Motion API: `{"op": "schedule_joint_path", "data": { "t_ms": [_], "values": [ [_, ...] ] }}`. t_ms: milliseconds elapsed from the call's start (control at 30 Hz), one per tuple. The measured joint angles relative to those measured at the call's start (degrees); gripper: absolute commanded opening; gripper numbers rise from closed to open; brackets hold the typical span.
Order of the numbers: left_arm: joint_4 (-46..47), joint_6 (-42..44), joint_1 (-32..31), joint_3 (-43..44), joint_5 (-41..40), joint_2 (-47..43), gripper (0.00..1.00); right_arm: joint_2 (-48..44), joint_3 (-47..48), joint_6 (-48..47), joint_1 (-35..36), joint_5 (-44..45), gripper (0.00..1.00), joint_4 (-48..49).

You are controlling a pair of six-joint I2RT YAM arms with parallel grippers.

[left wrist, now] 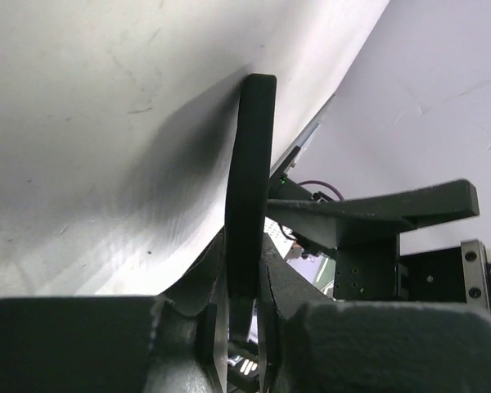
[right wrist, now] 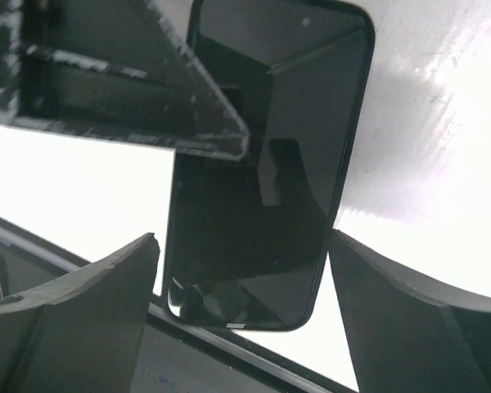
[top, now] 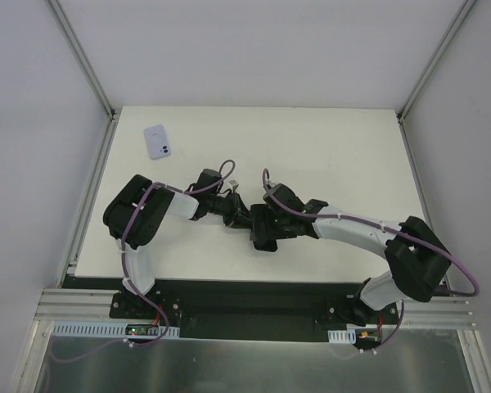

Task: Take the phone out of the phone case
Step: Pick up the phone at the center of the board.

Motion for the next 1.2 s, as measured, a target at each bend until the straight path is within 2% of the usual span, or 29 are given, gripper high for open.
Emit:
{"op": "schedule_joint_path", "data": {
  "t_ms": [67, 200, 333, 467, 667, 800, 1200],
  "values": [
    [-0.3, -0.7, 0.0, 0.6, 0.0, -0.2, 0.0, -2.0, 0.0, -0.6, -0.2, 0.0, 0.96, -1.1],
    [-2.7, -0.8, 0.3, 1.6, -1.0, -3.6, 0.0, -11.3, 0.5, -1.6, -1.2, 0.6, 0.97, -4.3],
    [-3.1, 1.1, 1.2, 2.4, -2.3, -9.8, 0.0, -23.3, 2.5, -0.8, -4.4, 4.7, 0.96, -8.3],
    [-2.5, 3.5, 1.6, 3.7, -3.3, -14.2, 0.0, -30.4, 2.8, 1.3, -6.8, 9.2, 0.95, -12.5],
    [-1.3, 4.6, 1.6, 3.1, -3.7, -15.6, 0.0, -31.1, 1.0, 3.9, -6.8, 11.3, 0.93, -17.4],
    [-1.2, 4.6, 1.6, 2.5, -3.8, -15.6, 0.0, -30.9, -1.7, 5.2, -6.8, 11.0, 0.92, -17.9],
    [1.0, 2.9, 1.6, 0.5, -4.1, -16.9, 0.0, -25.5, -1.9, 5.4, -6.0, 11.0, 0.92, -18.0]
  ]
}}
